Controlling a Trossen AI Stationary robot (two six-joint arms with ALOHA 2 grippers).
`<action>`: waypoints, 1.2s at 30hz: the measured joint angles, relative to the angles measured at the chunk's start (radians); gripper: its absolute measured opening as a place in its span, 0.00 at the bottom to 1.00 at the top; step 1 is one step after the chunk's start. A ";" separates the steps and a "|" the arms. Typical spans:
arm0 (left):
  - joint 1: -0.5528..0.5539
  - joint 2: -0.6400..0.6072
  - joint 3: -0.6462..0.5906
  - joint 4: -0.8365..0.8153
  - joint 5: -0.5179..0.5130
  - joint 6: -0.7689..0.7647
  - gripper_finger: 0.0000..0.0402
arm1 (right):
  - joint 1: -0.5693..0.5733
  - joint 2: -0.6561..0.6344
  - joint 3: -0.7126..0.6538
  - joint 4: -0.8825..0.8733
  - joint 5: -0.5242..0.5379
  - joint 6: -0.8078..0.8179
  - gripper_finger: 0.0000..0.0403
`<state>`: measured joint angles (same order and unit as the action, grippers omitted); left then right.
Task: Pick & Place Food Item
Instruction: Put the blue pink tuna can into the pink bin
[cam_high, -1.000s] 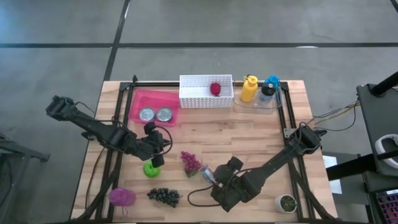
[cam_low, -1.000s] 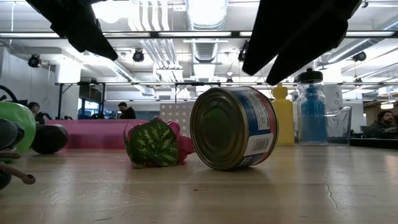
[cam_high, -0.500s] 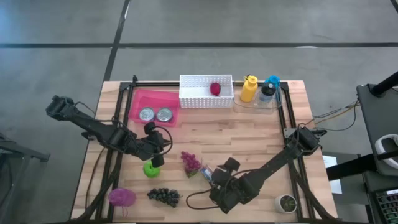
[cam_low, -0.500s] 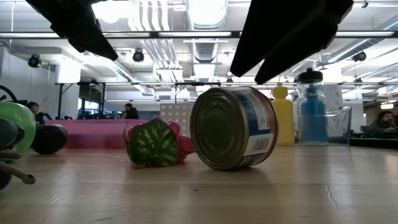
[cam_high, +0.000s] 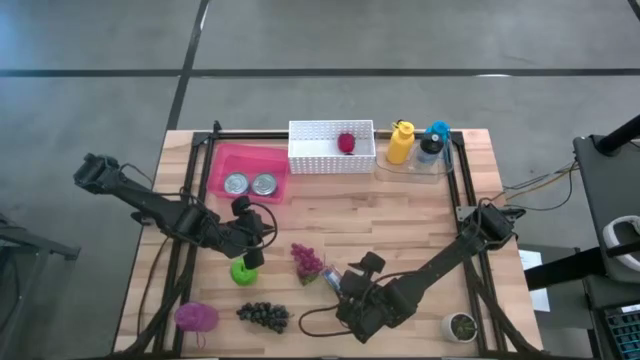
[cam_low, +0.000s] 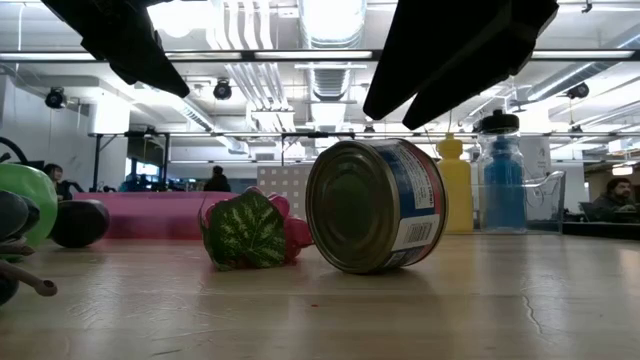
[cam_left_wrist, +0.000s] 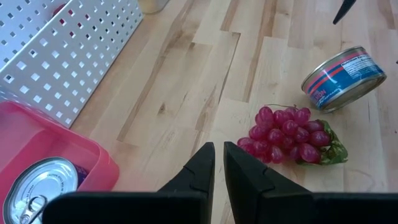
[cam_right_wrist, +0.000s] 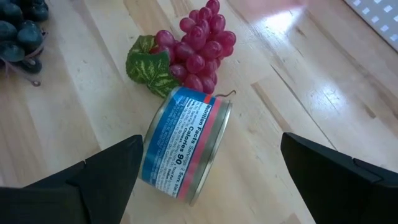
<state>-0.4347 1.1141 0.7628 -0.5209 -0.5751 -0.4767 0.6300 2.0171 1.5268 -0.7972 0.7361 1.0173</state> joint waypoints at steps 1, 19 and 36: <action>0.000 0.000 0.000 0.000 0.000 0.000 0.10 | 0.000 0.000 -0.002 0.001 0.000 0.000 0.94; 0.000 0.000 0.000 0.000 0.000 0.000 0.10 | -0.021 0.000 -0.065 0.095 0.000 -0.005 0.94; 0.000 0.000 0.000 0.000 0.000 0.000 0.10 | -0.023 -0.002 -0.056 0.089 0.024 -0.027 0.94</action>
<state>-0.4347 1.1141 0.7628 -0.5205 -0.5751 -0.4767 0.6075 2.0148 1.4705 -0.7082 0.7596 0.9905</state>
